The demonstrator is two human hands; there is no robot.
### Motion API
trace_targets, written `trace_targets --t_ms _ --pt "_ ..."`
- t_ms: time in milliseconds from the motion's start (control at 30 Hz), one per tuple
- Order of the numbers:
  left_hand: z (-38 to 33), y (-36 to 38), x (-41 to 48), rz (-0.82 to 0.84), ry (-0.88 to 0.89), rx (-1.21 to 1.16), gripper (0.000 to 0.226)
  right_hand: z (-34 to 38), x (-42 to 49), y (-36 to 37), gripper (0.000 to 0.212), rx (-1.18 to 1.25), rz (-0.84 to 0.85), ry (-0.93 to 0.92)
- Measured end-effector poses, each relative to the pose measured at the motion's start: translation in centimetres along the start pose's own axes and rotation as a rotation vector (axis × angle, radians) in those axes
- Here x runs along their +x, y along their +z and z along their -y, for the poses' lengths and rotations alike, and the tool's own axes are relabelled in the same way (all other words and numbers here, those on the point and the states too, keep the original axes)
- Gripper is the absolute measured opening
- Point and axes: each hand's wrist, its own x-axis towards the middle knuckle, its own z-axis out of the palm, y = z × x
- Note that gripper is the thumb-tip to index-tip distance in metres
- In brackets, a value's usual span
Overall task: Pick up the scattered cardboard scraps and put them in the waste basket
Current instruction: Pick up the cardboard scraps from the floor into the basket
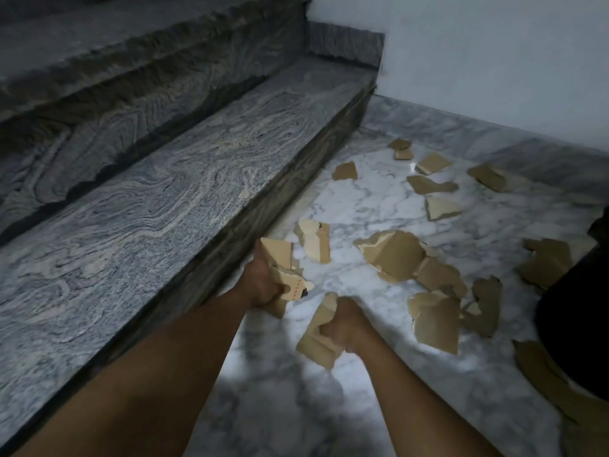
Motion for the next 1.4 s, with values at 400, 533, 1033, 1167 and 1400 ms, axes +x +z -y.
trace_targets --t_ms 400,533,1033,1167,1400 --pt "6.4 0.0 0.5 0.054 -0.033 -0.114 0.143 7.4 7.2 -4.1 0.066 0.479 -0.383 0.103" --pt "5.6 0.3 0.6 0.078 -0.020 -0.079 0.137 9.9 9.7 -4.3 0.064 0.164 -0.429 0.143" --pt "5.0 0.2 0.5 0.028 0.000 -0.002 0.127 6.6 7.1 -5.8 0.068 0.478 -0.335 0.101" --pt "3.7 0.9 0.5 0.024 -0.134 0.046 0.129 2.2 5.6 -10.5 0.075 0.496 -0.629 0.145" --pt "-0.4 4.8 0.0 0.011 -0.120 0.238 0.132 -3.7 5.7 -14.7 0.055 0.372 -0.571 0.433"
